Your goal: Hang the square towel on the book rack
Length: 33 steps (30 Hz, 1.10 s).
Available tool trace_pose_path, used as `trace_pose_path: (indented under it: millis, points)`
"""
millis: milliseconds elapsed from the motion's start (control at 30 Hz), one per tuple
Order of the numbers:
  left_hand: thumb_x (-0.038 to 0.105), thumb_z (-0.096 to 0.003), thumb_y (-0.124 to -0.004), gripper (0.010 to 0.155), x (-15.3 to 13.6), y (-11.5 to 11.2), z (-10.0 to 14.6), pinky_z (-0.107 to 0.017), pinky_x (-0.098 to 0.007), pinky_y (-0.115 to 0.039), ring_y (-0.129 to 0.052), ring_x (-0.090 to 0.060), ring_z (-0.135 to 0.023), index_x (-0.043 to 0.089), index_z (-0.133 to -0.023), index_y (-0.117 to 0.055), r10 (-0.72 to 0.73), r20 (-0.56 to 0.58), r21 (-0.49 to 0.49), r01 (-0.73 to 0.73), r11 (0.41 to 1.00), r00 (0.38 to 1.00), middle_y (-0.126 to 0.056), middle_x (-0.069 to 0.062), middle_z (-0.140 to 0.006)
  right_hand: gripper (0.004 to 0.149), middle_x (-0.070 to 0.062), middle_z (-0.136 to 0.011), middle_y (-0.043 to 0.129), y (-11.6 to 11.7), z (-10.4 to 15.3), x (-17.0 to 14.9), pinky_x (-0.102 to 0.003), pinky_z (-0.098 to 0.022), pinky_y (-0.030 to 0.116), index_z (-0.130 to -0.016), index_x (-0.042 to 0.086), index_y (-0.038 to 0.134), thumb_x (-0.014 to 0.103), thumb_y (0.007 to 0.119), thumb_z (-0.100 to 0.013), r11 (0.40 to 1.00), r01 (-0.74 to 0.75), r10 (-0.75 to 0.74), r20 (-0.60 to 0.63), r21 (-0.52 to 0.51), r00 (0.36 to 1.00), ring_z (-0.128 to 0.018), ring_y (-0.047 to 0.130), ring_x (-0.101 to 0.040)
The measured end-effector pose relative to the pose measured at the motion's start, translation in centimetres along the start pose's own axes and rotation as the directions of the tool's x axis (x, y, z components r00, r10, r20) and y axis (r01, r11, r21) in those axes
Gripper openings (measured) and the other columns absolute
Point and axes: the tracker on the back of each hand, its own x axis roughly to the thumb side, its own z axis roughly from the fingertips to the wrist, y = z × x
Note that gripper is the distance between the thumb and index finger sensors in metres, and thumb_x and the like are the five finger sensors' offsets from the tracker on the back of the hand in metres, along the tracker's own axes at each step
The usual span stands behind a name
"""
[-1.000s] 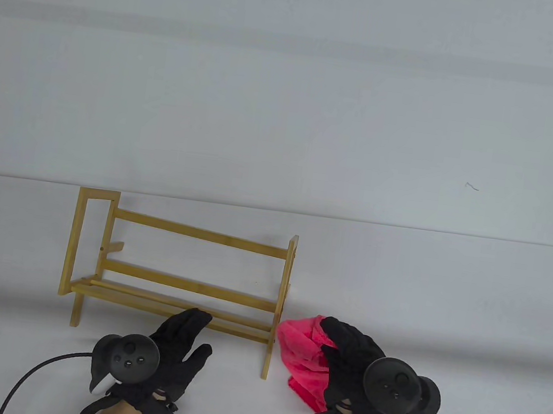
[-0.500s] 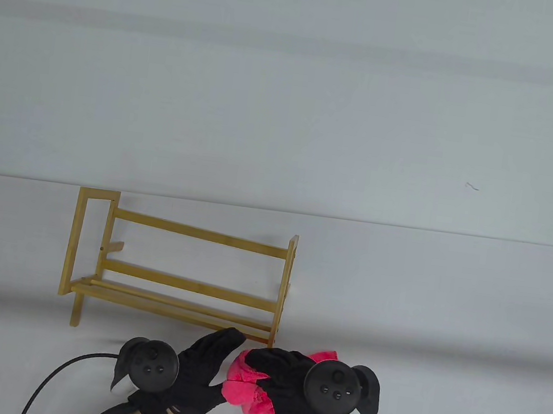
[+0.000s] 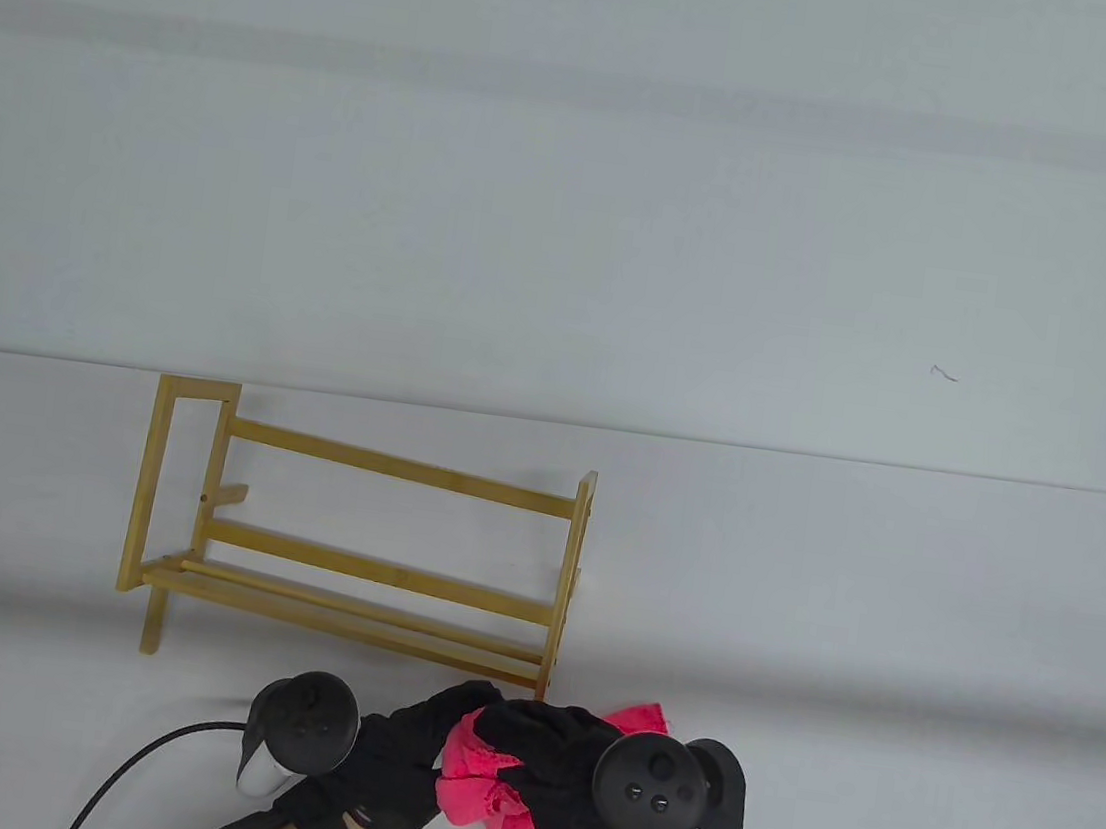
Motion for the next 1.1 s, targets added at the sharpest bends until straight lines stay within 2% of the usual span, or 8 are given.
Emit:
trace_pose_path:
  millis: [200,367,700,900,1100]
  points:
    - [0.037,-0.0536,-0.078,0.067,-0.6,0.3,0.2,-0.062,-0.055,-0.067,-0.083,-0.034,-0.077,0.011,-0.105,-0.044,0.071,-0.022,0.027,-0.070,0.997,0.997,-0.077,-0.015,-0.087,0.048,-0.002,-0.091,0.076,-0.3,0.1,-1.0,-0.049,-0.064,0.063,-0.091,0.026,0.068,0.031,0.080,-0.045,0.996,0.013,-0.017,-0.043,-0.090,0.999,-0.078,0.087,-0.025]
    - [0.038,-0.0541,-0.077,0.065,-1.0,0.8,0.3,-0.060,-0.055,-0.069,-0.085,-0.033,-0.075,0.011,-0.105,-0.047,0.103,-0.043,0.063,-0.100,0.993,0.994,-0.079,-0.015,-0.085,0.057,-0.003,-0.096,0.068,-1.2,0.4,-2.0,-0.050,-0.067,0.058,-0.097,0.025,0.058,0.038,0.078,-0.045,0.987,0.028,-0.043,-0.092,-0.160,0.995,-0.084,0.080,-0.026]
    - [0.039,-0.0543,-0.077,0.065,-1.6,2.6,1.0,-0.060,-0.055,-0.069,-0.086,-0.033,-0.074,0.010,-0.104,-0.048,0.222,-0.055,0.222,-0.205,0.953,0.974,-0.079,-0.015,-0.084,0.066,-0.005,-0.102,0.055,-3.2,1.3,-6.1,-0.053,-0.072,0.049,-0.101,0.023,0.047,0.045,0.076,-0.045,0.965,-0.070,0.002,-0.259,-0.255,0.966,-0.093,0.067,-0.030]
    - [0.039,-0.0543,-0.077,0.065,-1.6,4.1,1.4,-0.060,-0.055,-0.069,-0.086,-0.034,-0.074,0.010,-0.104,-0.048,0.248,-0.052,0.315,-0.220,0.923,0.967,-0.079,-0.015,-0.084,0.066,-0.005,-0.103,0.053,-3.7,1.9,-9.3,-0.054,-0.072,0.047,-0.101,0.023,0.046,0.045,0.075,-0.046,0.962,-0.170,0.074,-0.399,-0.211,0.914,-0.094,0.064,-0.031]
    - [0.039,-0.0544,-0.078,0.065,-1.4,6.3,1.6,-0.060,-0.055,-0.069,-0.086,-0.034,-0.074,0.009,-0.104,-0.049,0.259,-0.022,0.420,-0.226,0.879,0.966,-0.080,-0.015,-0.084,0.068,-0.006,-0.103,0.051,-3.5,2.2,-11.3,-0.054,-0.072,0.047,-0.102,0.022,0.043,0.045,0.075,-0.046,0.973,-0.164,0.065,-0.485,-0.165,0.872,-0.095,0.063,-0.031]
